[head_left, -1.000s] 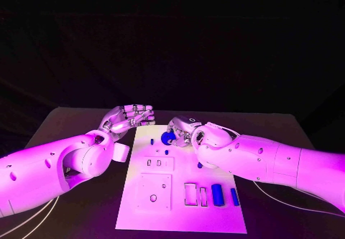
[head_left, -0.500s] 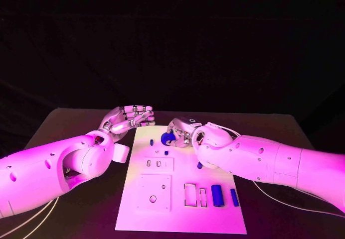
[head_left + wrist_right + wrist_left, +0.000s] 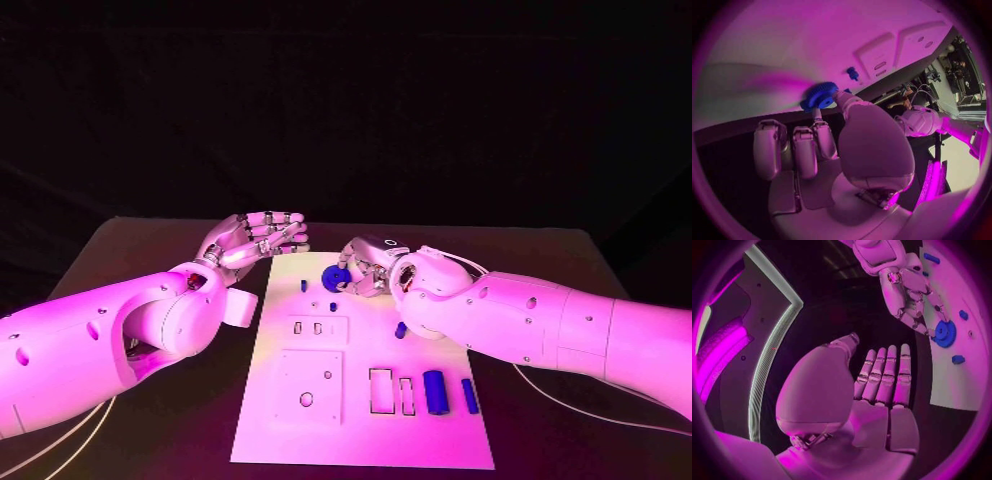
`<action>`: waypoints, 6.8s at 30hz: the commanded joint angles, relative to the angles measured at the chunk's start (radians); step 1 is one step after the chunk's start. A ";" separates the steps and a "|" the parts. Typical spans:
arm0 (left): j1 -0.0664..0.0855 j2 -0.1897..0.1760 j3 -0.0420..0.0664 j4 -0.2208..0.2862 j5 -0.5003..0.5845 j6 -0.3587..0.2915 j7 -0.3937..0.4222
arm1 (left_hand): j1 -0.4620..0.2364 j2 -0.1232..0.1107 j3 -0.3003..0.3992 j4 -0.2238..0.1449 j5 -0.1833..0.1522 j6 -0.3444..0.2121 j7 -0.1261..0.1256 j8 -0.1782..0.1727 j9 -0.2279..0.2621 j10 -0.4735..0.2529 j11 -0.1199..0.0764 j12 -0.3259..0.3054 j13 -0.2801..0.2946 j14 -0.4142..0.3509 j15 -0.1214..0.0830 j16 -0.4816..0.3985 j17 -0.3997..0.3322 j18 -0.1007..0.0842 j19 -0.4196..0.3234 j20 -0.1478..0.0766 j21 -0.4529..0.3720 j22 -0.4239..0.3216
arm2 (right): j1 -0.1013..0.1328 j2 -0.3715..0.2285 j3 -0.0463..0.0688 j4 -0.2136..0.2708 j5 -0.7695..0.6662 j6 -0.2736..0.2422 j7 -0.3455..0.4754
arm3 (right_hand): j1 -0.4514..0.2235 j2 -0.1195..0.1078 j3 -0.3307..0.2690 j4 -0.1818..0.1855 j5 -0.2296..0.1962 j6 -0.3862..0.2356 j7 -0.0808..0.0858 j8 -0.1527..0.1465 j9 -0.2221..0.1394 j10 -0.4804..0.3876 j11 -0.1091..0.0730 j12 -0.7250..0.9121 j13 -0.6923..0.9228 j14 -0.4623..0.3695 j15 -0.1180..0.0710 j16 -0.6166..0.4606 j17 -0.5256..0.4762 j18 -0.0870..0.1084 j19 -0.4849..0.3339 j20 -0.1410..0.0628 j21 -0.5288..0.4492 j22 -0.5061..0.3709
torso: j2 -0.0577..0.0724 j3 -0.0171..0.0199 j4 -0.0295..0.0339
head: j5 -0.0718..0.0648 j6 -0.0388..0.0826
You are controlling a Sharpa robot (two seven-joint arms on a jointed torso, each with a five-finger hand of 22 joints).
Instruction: Assemble the parts on the task board
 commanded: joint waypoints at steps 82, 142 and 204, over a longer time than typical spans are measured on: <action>0.001 0.004 0.001 -0.005 0.002 0.014 0.005 | 0.002 0.011 -0.003 -0.002 -0.002 -0.002 0.071 0.003 0.001 -0.001 0.002 0.002 -0.001 0.007 -0.003 -0.005 -0.002 0.011 0.008 0.000 -0.001 0.001 | 0.001 0.013 0.000 0.009 0.028 -0.019 0.012 | 0.004 0.008 0.000 -0.009 -0.001 0.008 -0.001 -0.004 -0.003 0.012 0.001 0.007 0.058 0.090 0.006 0.006 0.199 -0.006 0.010 0.001 0.009 0.093 | 0.000 -0.0020 0.0023 | 0.003 -0.002; 0.001 0.005 0.001 -0.010 0.003 0.015 0.004 | 0.002 0.011 -0.003 -0.002 -0.002 -0.002 0.071 0.003 0.001 -0.001 0.002 0.002 -0.001 0.007 -0.003 -0.005 -0.002 0.011 0.008 0.000 -0.001 0.001 | -0.006 -0.025 -0.002 0.025 0.001 0.054 -0.025 | 0.008 0.007 0.001 -0.014 -0.001 0.007 0.000 -0.007 -0.004 0.012 0.003 0.008 0.059 0.090 0.008 0.005 0.196 -0.006 0.010 0.002 0.009 0.093 | -0.001 -0.0010 -0.0002 | 0.008 -0.005; 0.001 0.004 0.000 -0.011 0.003 0.016 0.002 | 0.004 0.012 -0.001 -0.005 -0.003 -0.003 0.071 0.004 0.001 -0.002 0.002 0.003 -0.001 0.013 -0.003 -0.017 -0.005 0.011 0.012 -0.001 -0.004 0.001 | -0.001 -0.025 -0.001 0.027 0.022 0.029 -0.016 | 0.004 0.004 -0.002 -0.013 -0.002 0.009 0.000 -0.007 -0.004 0.012 0.002 0.007 0.058 0.090 0.007 0.005 0.197 -0.006 0.011 0.002 0.009 0.095 | 0.000 -0.0009 0.0011 | 0.004 -0.008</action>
